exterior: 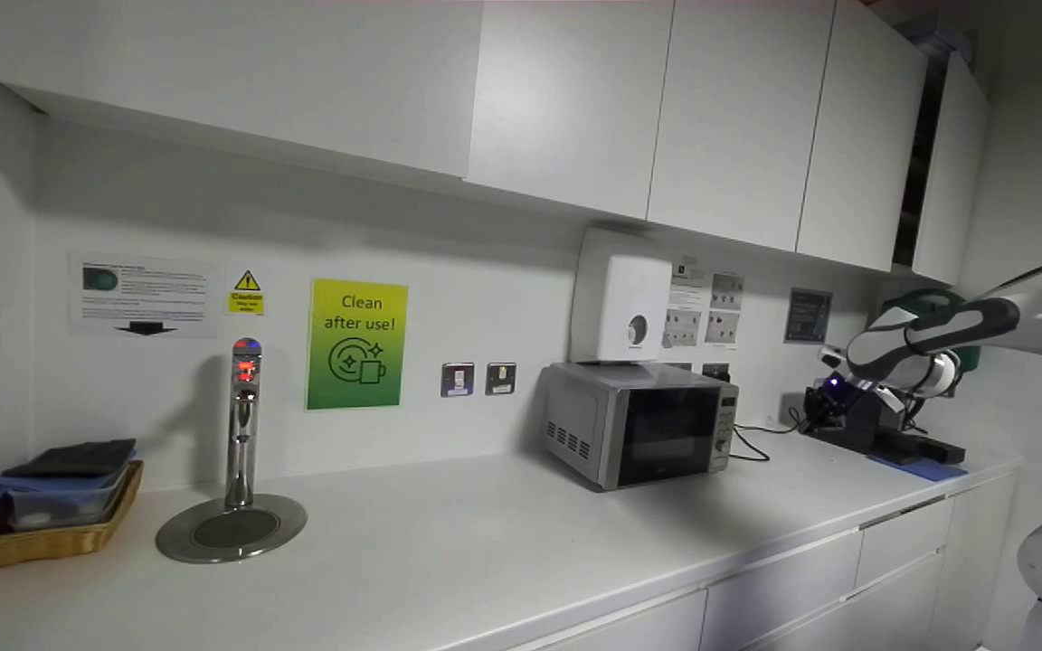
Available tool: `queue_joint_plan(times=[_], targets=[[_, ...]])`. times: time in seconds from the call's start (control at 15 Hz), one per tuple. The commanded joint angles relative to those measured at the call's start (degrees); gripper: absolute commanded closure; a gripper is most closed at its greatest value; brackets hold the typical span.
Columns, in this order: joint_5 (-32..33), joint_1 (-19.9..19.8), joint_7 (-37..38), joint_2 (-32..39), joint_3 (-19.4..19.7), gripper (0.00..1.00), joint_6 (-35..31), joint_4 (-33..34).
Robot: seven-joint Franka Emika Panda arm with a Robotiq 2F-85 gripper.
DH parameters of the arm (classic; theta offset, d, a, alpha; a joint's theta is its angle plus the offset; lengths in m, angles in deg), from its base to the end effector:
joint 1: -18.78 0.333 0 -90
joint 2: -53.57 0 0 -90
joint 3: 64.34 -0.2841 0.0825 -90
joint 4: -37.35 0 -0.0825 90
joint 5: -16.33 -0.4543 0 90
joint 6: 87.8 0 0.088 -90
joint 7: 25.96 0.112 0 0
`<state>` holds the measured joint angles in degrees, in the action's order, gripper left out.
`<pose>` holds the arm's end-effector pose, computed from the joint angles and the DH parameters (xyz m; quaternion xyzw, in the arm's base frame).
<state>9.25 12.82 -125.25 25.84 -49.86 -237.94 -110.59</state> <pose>0.4773 -0.1744 0.4048 0.7722 0.5763 0.2130 0.1619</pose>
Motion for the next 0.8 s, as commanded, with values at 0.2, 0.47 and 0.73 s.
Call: queue_joint_plan(times=[0.2, 0.47, 0.73], targets=[[3.05, 0.43, 4.23, -3.41, 0.55, 1.0, 7.21, -0.74], [1.79, 1.02, 7.02, -4.02, 0.66, 0.73, 7.44, -0.93], [1.98, 1.41, 9.66, -3.97, 0.49, 0.44, 6.92, -1.02]])
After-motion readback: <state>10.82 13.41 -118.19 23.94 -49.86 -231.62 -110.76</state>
